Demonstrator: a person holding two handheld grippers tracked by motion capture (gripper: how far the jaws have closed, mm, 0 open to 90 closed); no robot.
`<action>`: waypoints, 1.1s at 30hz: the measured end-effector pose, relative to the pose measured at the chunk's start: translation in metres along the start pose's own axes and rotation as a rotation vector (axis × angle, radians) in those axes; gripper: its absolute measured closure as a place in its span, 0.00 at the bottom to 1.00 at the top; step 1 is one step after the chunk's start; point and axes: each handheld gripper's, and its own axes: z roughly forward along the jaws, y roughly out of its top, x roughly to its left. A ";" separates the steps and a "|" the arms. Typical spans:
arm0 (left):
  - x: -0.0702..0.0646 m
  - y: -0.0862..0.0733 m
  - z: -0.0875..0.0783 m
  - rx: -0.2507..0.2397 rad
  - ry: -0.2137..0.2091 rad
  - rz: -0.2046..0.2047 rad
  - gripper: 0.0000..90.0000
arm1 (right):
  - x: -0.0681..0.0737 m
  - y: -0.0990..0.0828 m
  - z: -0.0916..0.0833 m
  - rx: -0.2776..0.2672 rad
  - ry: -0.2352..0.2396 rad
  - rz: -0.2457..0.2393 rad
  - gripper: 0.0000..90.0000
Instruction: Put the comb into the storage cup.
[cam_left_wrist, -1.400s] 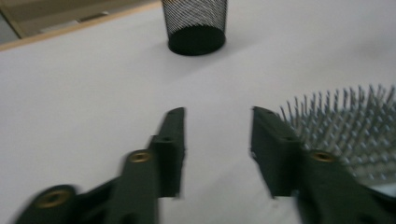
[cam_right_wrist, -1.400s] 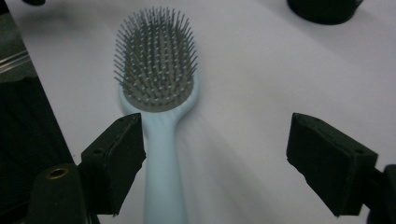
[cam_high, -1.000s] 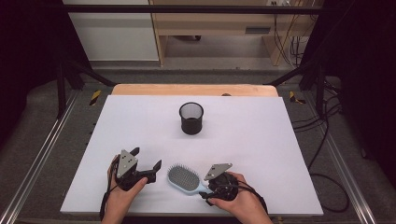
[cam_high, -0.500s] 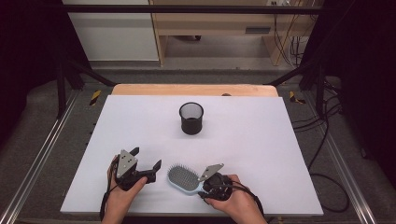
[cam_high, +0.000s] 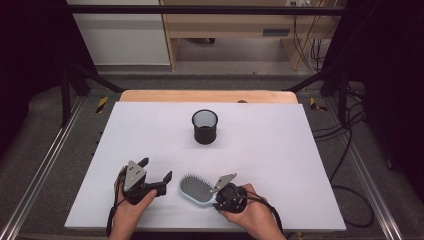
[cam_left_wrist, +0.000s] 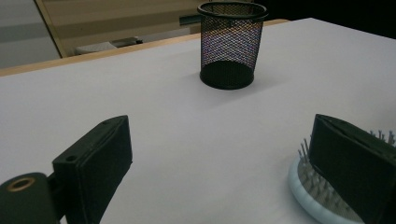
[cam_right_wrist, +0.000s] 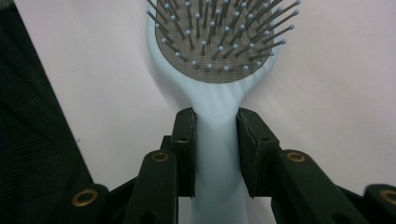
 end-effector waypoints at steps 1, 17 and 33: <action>0.000 0.000 0.000 0.000 0.002 -0.002 0.07 | -0.004 0.000 -0.001 -0.011 0.000 0.003 0.77; 0.000 0.008 -0.005 -0.055 -0.068 -0.051 0.03 | -0.067 -0.014 -0.030 -0.273 -0.140 0.124 0.77; -0.003 0.099 0.005 -0.236 -0.111 -0.028 0.03 | -0.068 0.013 -0.052 -0.581 -0.230 0.078 0.77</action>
